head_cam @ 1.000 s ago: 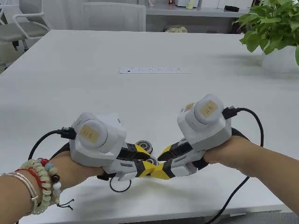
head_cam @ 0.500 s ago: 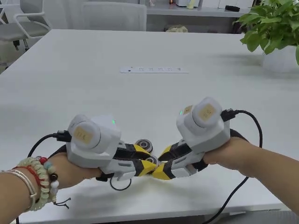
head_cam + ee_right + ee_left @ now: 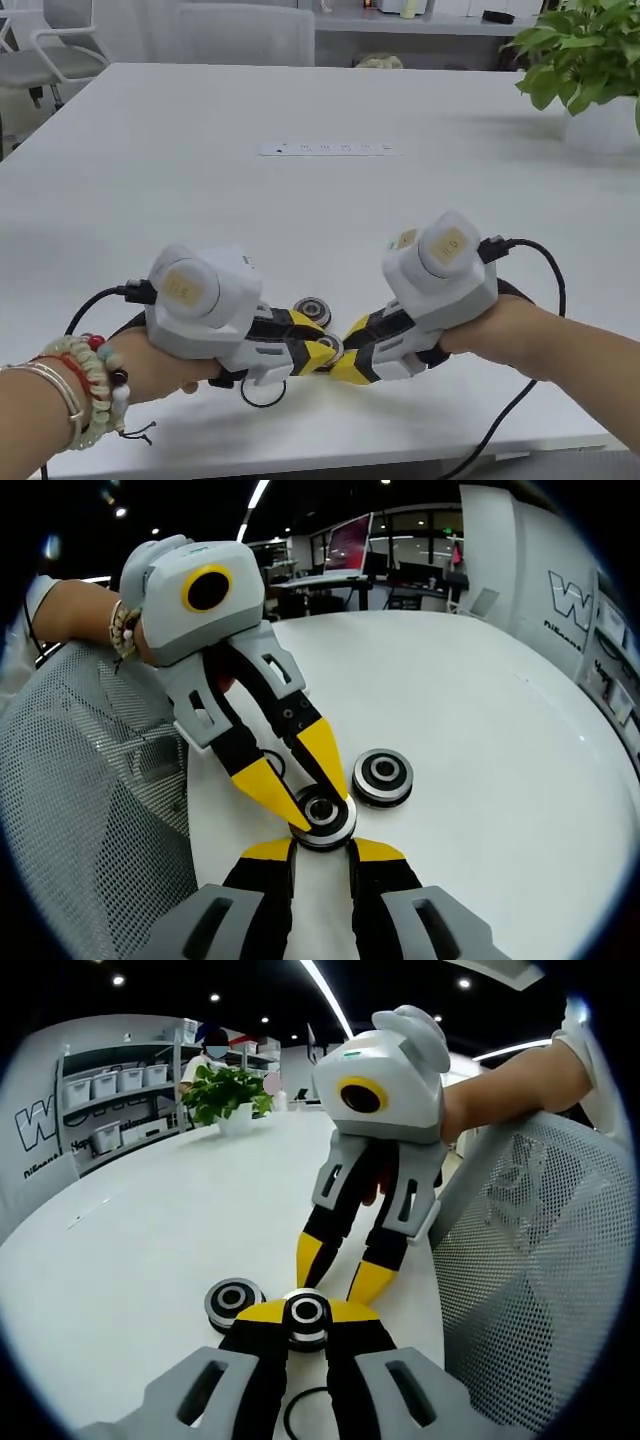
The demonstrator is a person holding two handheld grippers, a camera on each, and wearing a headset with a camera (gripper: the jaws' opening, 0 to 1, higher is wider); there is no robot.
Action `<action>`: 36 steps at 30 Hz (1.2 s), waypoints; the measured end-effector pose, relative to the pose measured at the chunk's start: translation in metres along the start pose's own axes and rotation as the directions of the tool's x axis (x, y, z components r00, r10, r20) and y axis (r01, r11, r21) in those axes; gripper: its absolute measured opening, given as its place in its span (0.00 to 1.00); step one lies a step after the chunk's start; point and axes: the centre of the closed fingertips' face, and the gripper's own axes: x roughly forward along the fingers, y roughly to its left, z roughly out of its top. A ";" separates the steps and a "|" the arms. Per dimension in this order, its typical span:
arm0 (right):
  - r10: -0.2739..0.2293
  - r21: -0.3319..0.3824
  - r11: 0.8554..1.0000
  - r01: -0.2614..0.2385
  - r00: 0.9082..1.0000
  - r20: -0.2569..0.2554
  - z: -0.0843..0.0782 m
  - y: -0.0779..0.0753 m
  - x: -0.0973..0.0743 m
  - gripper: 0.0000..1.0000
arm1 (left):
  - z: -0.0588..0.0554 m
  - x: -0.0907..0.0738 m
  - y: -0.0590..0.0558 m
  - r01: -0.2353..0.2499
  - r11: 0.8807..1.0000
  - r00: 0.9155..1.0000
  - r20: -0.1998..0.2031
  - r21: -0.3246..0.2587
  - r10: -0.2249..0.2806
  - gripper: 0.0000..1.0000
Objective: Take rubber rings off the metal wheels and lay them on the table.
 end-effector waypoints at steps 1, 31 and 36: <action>0.000 -0.001 1.000 0.000 1.000 0.000 0.000 0.000 0.000 0.18 | 0.000 0.000 0.000 0.000 1.000 1.000 0.000 0.001 0.000 0.08; 0.016 0.049 0.999 -0.017 1.000 0.024 -0.001 -0.001 -0.002 0.13 | -0.002 -0.002 -0.001 -0.001 1.000 1.000 0.011 -0.001 0.001 0.08; 0.020 0.068 0.997 -0.021 1.000 0.024 -0.001 0.000 -0.003 0.12 | -0.002 -0.002 -0.001 -0.001 1.000 1.000 0.012 -0.002 0.001 0.08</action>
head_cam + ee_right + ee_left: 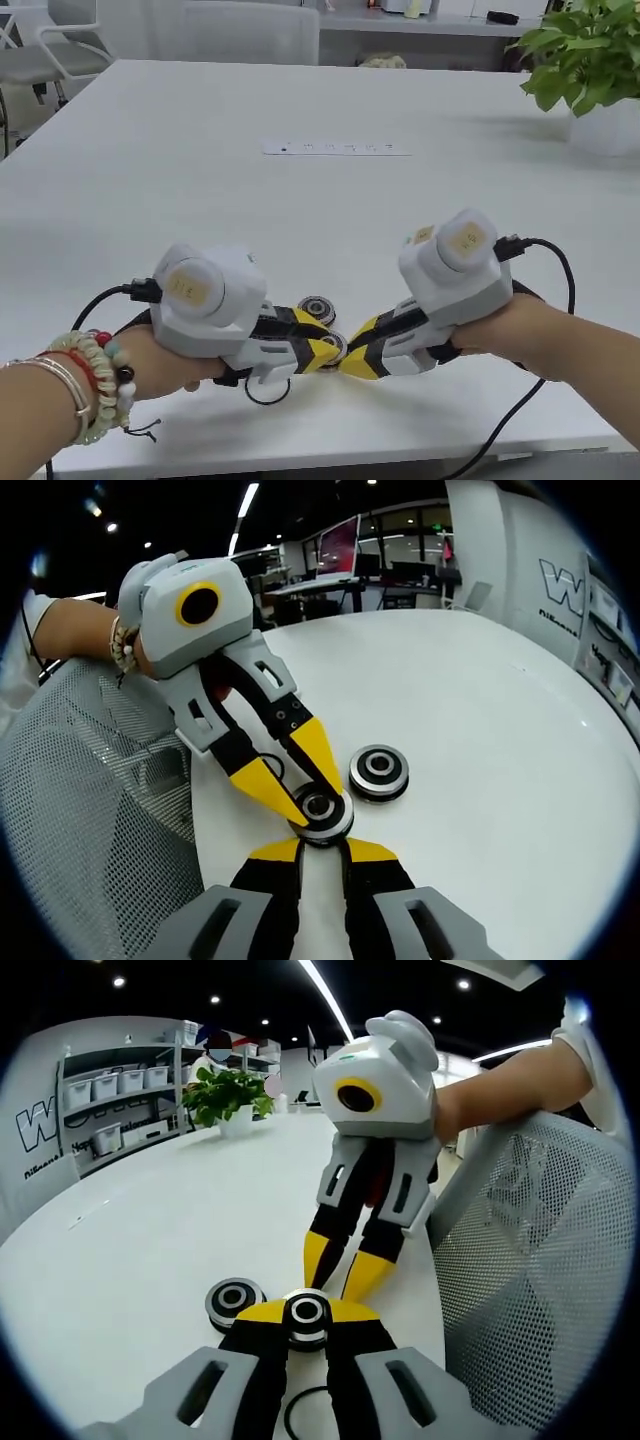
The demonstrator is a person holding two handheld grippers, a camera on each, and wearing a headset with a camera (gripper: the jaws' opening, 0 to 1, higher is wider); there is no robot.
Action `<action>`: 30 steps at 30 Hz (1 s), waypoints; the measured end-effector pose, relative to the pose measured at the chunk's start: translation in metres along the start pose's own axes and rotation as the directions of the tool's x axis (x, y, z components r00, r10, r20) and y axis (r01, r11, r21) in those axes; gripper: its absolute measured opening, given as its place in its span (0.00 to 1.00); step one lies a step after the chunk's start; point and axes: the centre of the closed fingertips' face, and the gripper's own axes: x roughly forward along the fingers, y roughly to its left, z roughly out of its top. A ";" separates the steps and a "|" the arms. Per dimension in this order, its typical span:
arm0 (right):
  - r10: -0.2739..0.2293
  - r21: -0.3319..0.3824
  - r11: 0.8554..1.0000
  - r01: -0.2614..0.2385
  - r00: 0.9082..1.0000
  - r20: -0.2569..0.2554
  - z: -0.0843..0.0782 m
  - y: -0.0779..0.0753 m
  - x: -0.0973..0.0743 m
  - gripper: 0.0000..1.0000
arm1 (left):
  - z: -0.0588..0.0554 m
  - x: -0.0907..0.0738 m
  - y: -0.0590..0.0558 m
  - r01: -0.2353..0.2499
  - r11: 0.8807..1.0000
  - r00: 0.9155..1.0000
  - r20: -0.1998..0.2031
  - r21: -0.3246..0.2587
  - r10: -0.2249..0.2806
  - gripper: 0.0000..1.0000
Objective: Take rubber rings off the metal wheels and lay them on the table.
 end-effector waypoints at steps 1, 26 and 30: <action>0.008 0.046 0.999 -0.008 1.000 0.007 0.001 0.001 0.000 0.14 | 0.000 0.000 0.000 0.000 1.000 1.000 0.000 0.000 0.000 0.08; -0.008 -0.030 0.999 0.010 0.999 0.051 0.010 0.002 0.004 0.22 | 0.000 0.001 0.001 0.001 1.000 1.000 0.005 -0.003 -0.001 0.08; -0.008 -0.053 0.999 0.010 0.999 0.045 0.009 0.002 0.004 0.21 | 0.000 0.001 0.001 0.000 1.000 1.000 0.008 -0.006 0.000 0.08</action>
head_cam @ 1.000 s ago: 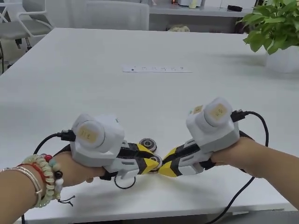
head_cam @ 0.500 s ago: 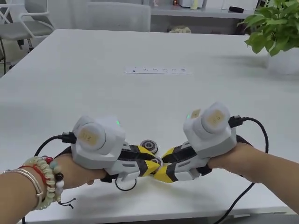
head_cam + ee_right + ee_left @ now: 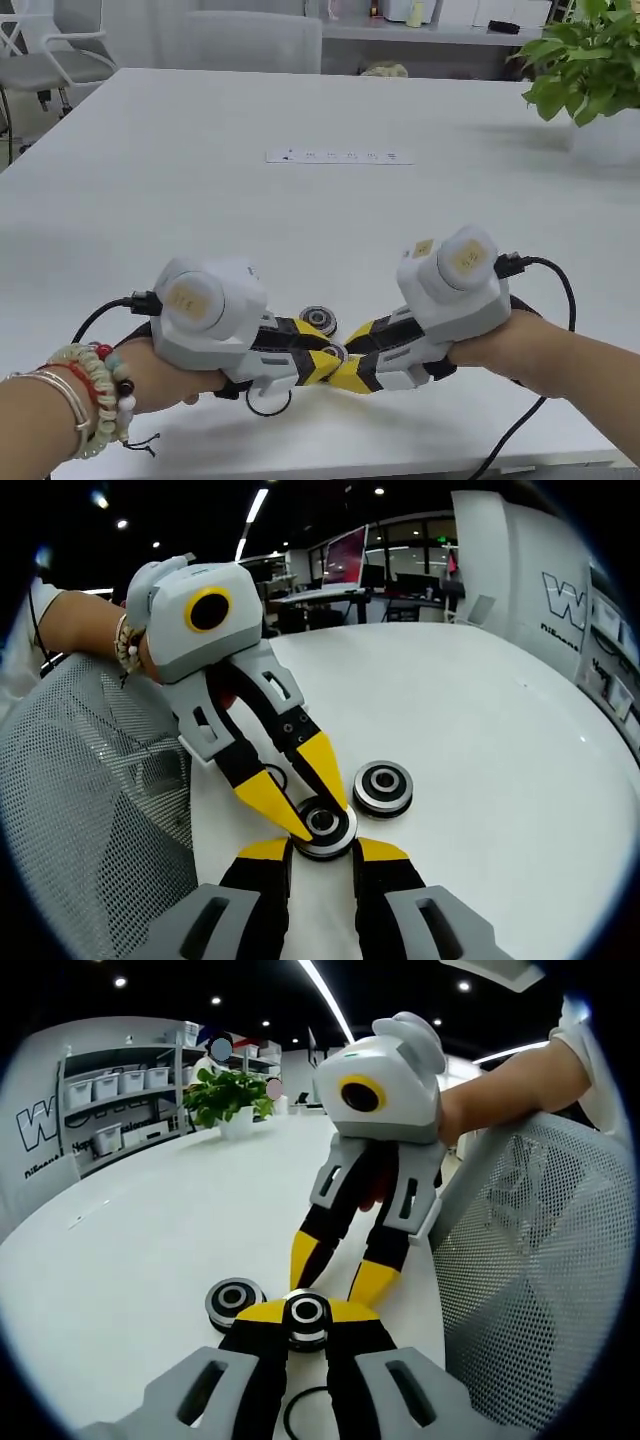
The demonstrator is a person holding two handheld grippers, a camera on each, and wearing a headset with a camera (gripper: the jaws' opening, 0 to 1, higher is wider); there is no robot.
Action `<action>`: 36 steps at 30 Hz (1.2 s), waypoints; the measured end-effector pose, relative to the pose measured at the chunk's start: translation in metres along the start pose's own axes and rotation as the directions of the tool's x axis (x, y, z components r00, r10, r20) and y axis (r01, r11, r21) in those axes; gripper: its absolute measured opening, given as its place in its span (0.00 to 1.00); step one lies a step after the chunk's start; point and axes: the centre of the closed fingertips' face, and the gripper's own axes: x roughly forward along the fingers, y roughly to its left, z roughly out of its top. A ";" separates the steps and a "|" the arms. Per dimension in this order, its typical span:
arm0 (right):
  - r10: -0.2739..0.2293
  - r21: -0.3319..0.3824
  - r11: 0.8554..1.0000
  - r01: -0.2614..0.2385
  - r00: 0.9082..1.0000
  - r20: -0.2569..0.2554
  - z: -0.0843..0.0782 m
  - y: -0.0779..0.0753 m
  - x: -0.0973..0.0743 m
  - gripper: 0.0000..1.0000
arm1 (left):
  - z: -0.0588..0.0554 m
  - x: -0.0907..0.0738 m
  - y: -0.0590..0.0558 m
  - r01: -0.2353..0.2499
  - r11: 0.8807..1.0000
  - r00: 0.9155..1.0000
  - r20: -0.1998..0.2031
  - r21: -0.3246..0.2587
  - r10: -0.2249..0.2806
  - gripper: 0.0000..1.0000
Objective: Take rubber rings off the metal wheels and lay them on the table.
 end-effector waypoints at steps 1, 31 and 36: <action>0.001 -0.005 1.000 -0.001 1.000 -0.002 0.000 0.000 0.000 0.21 | 0.000 0.000 0.000 -0.001 1.000 1.000 0.000 0.000 0.001 0.08; -0.040 0.201 0.978 0.055 0.996 -0.080 -0.012 -0.010 -0.005 0.00 | -0.001 -0.001 0.001 -0.012 1.000 1.000 0.004 -0.022 0.013 0.08; -0.047 0.307 0.949 0.069 0.996 -0.080 -0.011 -0.012 -0.005 0.00 | -0.001 -0.002 0.002 -0.011 1.000 1.000 0.004 -0.021 0.011 0.08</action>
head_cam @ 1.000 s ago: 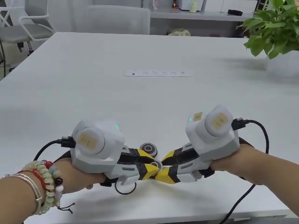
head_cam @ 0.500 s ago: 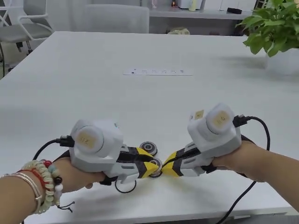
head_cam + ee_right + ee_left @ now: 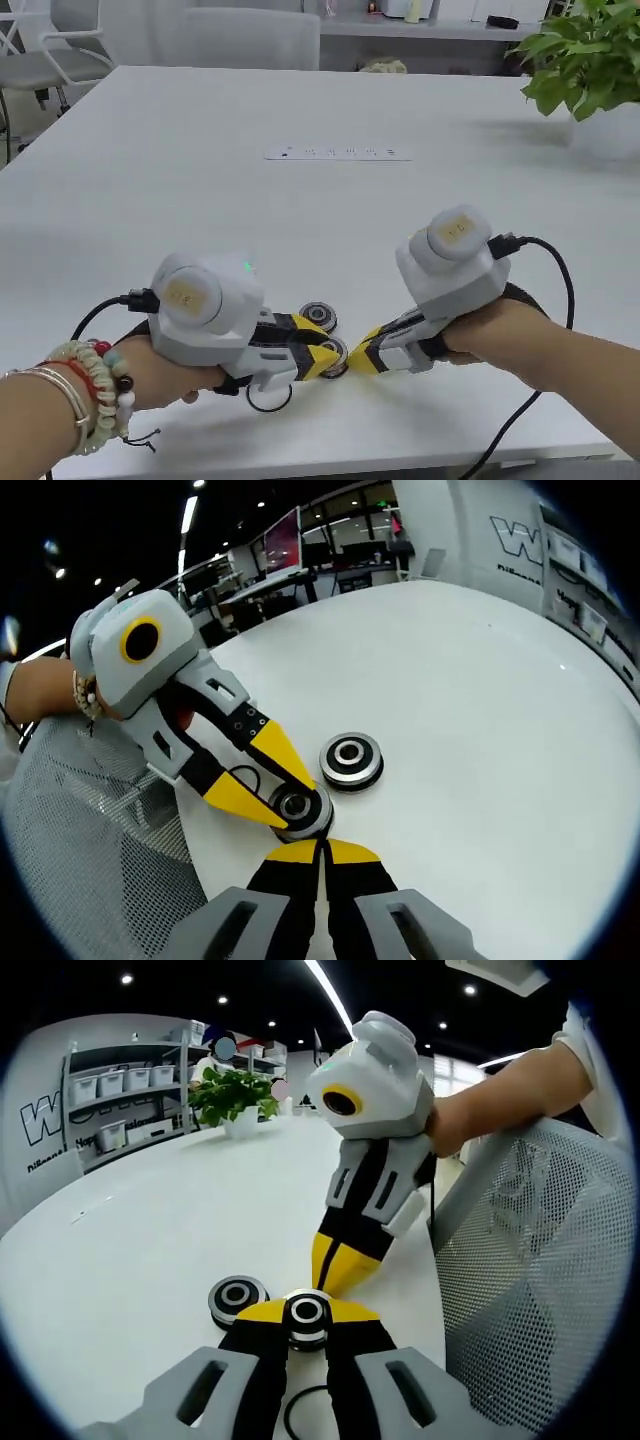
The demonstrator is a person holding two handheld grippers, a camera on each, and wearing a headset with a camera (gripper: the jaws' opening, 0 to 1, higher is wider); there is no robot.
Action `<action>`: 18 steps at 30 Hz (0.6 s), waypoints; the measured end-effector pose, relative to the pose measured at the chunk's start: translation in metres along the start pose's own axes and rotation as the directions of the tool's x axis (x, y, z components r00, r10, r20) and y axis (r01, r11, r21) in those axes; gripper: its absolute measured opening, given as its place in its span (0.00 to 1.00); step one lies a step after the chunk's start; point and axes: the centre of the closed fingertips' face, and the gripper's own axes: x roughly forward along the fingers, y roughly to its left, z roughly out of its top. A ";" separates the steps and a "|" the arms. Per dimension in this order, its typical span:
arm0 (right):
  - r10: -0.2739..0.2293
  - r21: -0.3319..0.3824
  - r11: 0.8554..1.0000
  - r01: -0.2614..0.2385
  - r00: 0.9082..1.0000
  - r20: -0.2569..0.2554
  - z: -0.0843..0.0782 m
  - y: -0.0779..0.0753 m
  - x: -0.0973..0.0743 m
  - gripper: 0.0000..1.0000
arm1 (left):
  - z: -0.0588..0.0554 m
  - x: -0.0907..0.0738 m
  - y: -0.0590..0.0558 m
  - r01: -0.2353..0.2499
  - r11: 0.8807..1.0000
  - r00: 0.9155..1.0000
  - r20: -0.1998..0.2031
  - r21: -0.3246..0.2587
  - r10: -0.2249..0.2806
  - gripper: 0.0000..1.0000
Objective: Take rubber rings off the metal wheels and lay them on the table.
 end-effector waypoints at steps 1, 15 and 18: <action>-0.004 0.062 0.998 0.004 1.000 -0.003 0.000 -0.001 -0.001 0.00 | 0.000 0.000 0.000 -0.001 1.000 1.000 0.000 -0.001 0.001 0.08; 0.035 0.211 0.976 -0.046 0.998 0.055 0.003 -0.004 -0.008 0.00 | 0.000 0.000 0.000 0.002 1.000 1.000 -0.001 -0.003 -0.002 0.08; 0.059 0.268 0.959 -0.091 0.990 0.126 0.016 -0.003 -0.013 0.00 | 0.000 0.000 0.000 0.004 1.000 1.000 -0.001 -0.003 -0.004 0.08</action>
